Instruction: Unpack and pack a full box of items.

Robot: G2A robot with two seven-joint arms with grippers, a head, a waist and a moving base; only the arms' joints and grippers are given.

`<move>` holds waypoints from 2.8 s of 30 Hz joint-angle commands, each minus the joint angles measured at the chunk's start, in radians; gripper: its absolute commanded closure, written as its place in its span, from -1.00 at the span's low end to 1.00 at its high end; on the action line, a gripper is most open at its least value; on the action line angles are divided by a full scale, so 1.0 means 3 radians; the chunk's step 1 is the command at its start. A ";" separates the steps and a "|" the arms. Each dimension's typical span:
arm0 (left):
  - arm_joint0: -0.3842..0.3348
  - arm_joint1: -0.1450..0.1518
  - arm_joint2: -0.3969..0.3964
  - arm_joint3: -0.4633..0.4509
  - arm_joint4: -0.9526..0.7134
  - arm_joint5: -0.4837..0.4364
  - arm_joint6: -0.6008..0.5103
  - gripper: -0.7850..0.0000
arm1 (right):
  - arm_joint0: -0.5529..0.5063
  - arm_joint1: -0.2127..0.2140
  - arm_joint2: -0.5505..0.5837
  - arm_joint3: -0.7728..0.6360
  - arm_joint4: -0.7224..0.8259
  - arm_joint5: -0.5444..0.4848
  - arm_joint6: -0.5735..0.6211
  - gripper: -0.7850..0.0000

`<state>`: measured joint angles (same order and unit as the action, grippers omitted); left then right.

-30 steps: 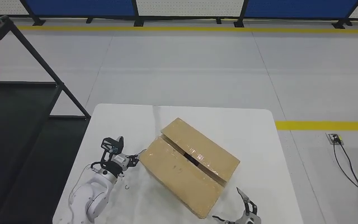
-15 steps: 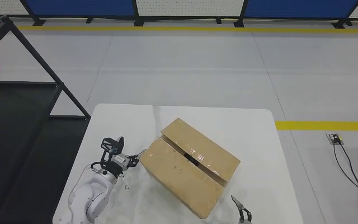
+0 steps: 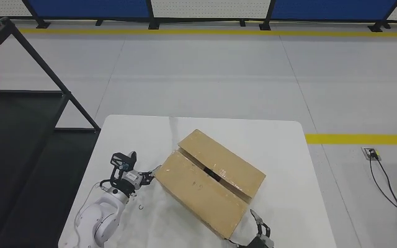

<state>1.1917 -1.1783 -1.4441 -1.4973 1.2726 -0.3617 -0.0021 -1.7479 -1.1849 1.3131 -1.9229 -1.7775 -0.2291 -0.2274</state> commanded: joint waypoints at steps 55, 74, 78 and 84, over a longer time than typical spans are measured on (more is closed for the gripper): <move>0.0105 -0.0002 0.0187 -0.0170 0.0036 0.0014 -0.0012 -1.00 | 0.0685 -0.0147 -0.0121 0.0361 0.0348 0.0989 0.0198 -1.00; -0.0006 0.0078 -0.0108 -0.0064 0.1257 0.0681 0.0048 -1.00 | 0.0144 -0.0092 0.0268 0.0080 0.0458 0.0700 -0.0967 -1.00; -0.0249 0.0086 0.0013 0.0172 0.1742 0.0749 0.0220 -1.00 | -0.0012 -0.0071 0.0354 -0.0024 0.0295 0.0671 -0.1082 -1.00; -0.0376 0.0083 0.0073 0.0317 0.1927 0.0816 0.0280 -1.00 | -0.0096 -0.0049 0.0389 -0.0082 0.0084 0.0524 -0.1018 -1.00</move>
<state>1.0778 -1.1534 -1.4215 -1.4006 1.8530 -0.1160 0.0825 -1.7774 -1.1994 1.4302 -1.9480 -1.7548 -0.0732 -0.5323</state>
